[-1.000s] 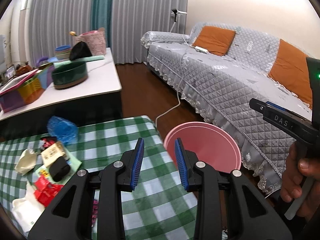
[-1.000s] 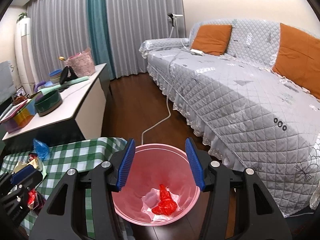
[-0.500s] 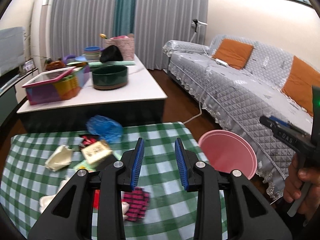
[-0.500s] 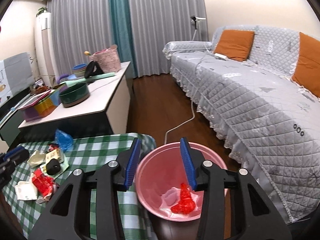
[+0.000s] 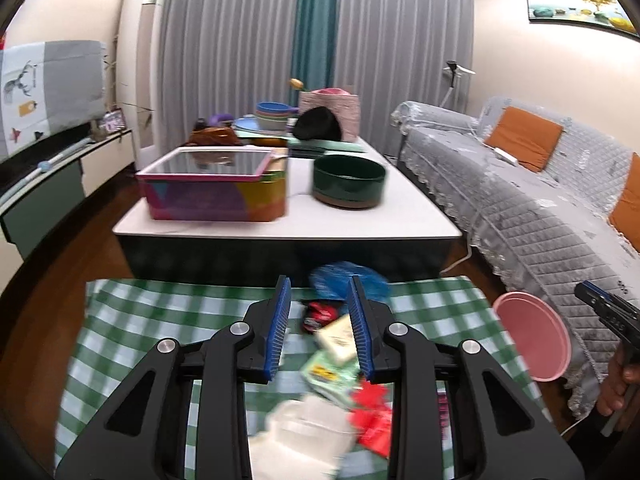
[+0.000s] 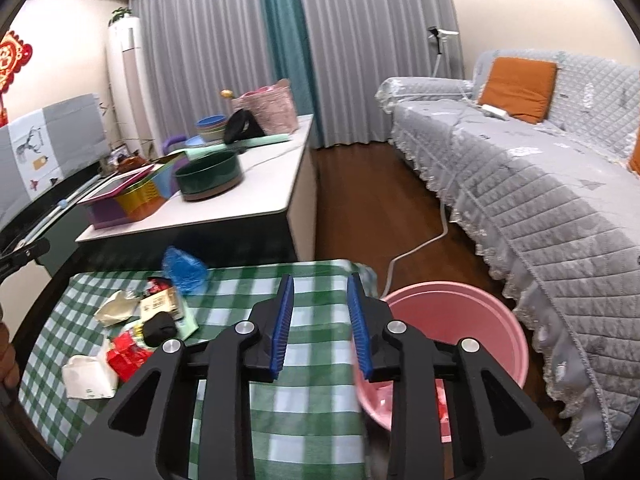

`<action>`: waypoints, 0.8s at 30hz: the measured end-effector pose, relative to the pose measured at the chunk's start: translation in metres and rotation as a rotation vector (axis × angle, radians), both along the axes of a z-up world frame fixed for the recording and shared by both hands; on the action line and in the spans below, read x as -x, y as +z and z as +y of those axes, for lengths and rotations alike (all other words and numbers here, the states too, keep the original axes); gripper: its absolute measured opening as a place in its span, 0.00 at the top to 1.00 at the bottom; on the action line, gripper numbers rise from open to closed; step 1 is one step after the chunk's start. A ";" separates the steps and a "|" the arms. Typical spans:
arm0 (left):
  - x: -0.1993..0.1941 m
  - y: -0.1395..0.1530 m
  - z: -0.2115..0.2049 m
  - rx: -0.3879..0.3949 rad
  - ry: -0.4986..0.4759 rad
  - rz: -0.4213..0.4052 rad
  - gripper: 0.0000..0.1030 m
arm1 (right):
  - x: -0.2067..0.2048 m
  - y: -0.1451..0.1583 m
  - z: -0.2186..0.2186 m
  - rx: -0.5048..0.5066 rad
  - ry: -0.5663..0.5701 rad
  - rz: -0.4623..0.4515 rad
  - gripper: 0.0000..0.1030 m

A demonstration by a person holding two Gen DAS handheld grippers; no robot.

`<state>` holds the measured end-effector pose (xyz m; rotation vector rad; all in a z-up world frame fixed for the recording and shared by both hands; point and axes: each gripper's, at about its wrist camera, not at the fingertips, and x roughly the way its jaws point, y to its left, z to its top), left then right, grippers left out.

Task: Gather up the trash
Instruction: 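Return both tools to the table over the remaining trash, then grasp the crumpled white paper with the left tool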

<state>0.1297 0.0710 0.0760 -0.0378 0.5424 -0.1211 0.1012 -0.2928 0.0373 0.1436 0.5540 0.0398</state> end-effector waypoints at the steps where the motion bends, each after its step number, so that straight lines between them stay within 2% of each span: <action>1: -0.002 -0.002 0.009 0.001 0.006 0.001 0.72 | -0.002 -0.002 0.007 -0.003 0.017 0.006 0.74; 5: -0.007 -0.018 0.033 0.027 0.036 0.023 0.72 | -0.009 -0.015 0.034 -0.026 0.089 0.038 0.75; 10: -0.019 -0.048 0.057 0.098 0.083 0.109 0.76 | -0.018 -0.032 0.067 -0.047 0.173 0.089 0.75; 17: -0.034 -0.067 0.076 0.085 0.102 0.141 0.76 | -0.032 -0.060 0.112 -0.043 0.287 0.151 0.74; 24: -0.050 -0.086 0.079 0.071 0.077 0.183 0.76 | -0.060 -0.071 0.144 -0.112 0.337 0.175 0.74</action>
